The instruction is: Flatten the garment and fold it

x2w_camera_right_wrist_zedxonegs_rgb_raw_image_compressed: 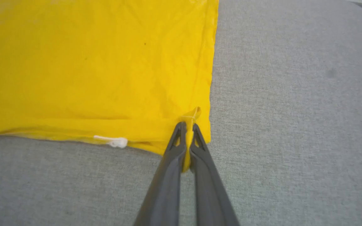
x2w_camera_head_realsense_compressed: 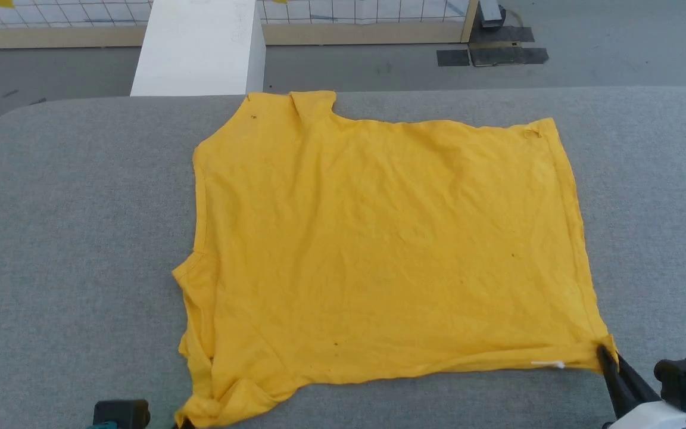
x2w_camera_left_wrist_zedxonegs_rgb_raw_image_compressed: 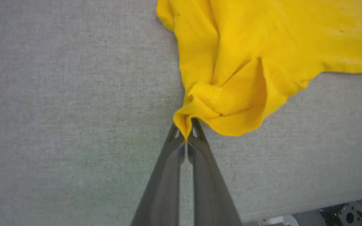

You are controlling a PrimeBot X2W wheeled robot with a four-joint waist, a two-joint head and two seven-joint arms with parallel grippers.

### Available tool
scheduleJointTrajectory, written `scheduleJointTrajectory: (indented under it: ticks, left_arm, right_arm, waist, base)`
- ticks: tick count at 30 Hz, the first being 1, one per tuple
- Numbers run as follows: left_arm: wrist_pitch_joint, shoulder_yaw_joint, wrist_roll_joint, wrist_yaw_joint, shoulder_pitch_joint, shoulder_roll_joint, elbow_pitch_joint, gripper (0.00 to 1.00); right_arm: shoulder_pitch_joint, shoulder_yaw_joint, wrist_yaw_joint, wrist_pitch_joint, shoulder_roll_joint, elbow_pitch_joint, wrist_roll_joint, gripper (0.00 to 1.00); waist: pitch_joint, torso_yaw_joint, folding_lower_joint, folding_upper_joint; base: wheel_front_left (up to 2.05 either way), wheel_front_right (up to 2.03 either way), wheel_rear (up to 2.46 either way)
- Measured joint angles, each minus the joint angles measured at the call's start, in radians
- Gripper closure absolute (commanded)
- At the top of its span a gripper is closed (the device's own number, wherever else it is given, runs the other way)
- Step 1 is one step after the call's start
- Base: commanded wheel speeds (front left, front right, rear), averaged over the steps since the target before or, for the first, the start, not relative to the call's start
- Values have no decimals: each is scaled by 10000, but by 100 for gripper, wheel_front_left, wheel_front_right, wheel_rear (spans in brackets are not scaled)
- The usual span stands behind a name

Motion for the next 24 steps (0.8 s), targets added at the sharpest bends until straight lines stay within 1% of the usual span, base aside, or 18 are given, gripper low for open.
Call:
scheduleJointTrajectory:
  ticks: [3,6,9,11,16,20,24]
  left_arm:
    - [-1290,-15,474,-4,-400,-397,111,100]
    - [-2516,-104,1179,-12,-1257,-614,357,100]
    - [-3409,-203,1643,-67,-2195,-706,610,100]
    - [-3781,-236,1893,-130,-2778,-740,809,100]
    - [-3889,-353,2163,-533,-4359,-617,1521,100]
    - [-3668,-447,2328,-821,-5537,-545,2161,100]
    - [-3442,-431,2305,-920,-6410,-558,2890,100]
  right_arm:
    - [-19,150,0,-918,42,48,-180,100]
    - [-193,393,-2,-1609,-50,211,-316,100]
    - [-635,575,0,-1994,-240,286,-403,100]
    - [-988,677,-2,-2065,-395,305,-454,100]
    - [-2189,1018,-2,-1868,-830,500,-468,100]
    - [-3271,1166,-2,-1676,-1024,880,-464,100]
    - [-4139,1206,-2,-1175,-1099,1482,-441,100]
  waist:
    - [41,-34,0,0]
    - [89,-42,0,0]
    - [128,-49,0,0]
    - [175,-68,0,0]
    - [403,-157,0,0]
    - [696,-224,0,0]
    - [1051,-273,1,0]
  base:
    - [0,0,0]
    - [0,0,0]
    - [0,0,0]
    - [0,0,0]
    - [0,0,0]
    - [0,0,0]
    - [0,0,0]
